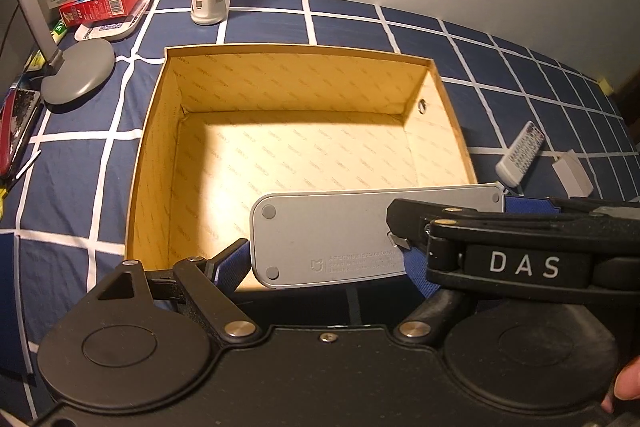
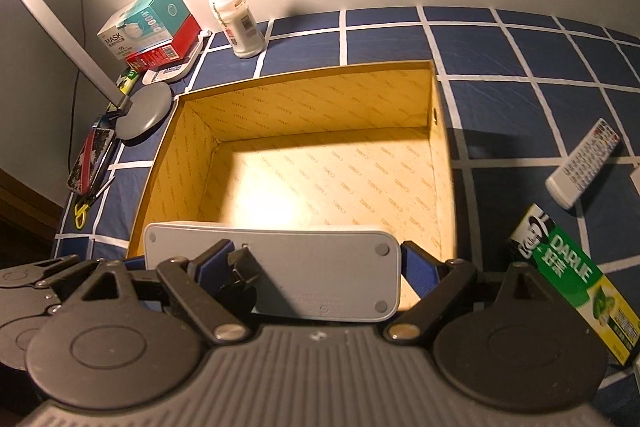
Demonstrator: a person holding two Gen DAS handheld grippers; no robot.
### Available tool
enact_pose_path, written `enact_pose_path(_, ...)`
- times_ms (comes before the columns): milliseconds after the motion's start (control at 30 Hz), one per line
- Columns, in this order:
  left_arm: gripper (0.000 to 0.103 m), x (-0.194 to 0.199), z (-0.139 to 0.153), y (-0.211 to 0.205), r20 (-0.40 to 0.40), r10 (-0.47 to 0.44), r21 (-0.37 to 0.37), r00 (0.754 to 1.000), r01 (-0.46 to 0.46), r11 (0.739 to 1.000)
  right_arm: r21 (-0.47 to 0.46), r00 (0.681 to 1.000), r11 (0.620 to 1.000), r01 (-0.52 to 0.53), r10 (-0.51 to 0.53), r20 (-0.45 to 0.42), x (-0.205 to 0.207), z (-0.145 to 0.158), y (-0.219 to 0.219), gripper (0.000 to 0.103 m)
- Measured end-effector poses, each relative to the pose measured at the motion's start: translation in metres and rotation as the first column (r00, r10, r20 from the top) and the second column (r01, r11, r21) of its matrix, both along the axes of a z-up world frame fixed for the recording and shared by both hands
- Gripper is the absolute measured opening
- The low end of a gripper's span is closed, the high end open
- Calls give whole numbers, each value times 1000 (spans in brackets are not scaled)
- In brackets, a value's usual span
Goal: Organize objects
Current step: 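Carry the power strip with the right gripper into the cardboard box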
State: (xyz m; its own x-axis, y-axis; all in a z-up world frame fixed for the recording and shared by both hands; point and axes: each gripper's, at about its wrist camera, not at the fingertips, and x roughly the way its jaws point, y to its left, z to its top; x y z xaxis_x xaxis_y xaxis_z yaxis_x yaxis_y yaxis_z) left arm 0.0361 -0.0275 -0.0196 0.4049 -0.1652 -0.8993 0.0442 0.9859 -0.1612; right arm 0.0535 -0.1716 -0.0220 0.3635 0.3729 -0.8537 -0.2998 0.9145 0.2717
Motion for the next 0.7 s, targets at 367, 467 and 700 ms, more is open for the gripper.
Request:
enact_pose_path(367, 82, 60, -33, 14, -50, -4, -3, 999, 4, 1000, -10, 999, 1000, 4, -4, -41, 61, -33, 23, 88)
enact_pose_path(467, 82, 75, -45, 19, -77, 1, -9, 997, -2, 1000, -19, 998, 1000, 1, -2, -63, 79, -45, 30, 88)
enact_pose_path(700, 81, 111, -76, 35, -129, 10, -23, 992, -13, 1000, -39, 993, 999, -10, 5, -115, 119, -76, 45, 88)
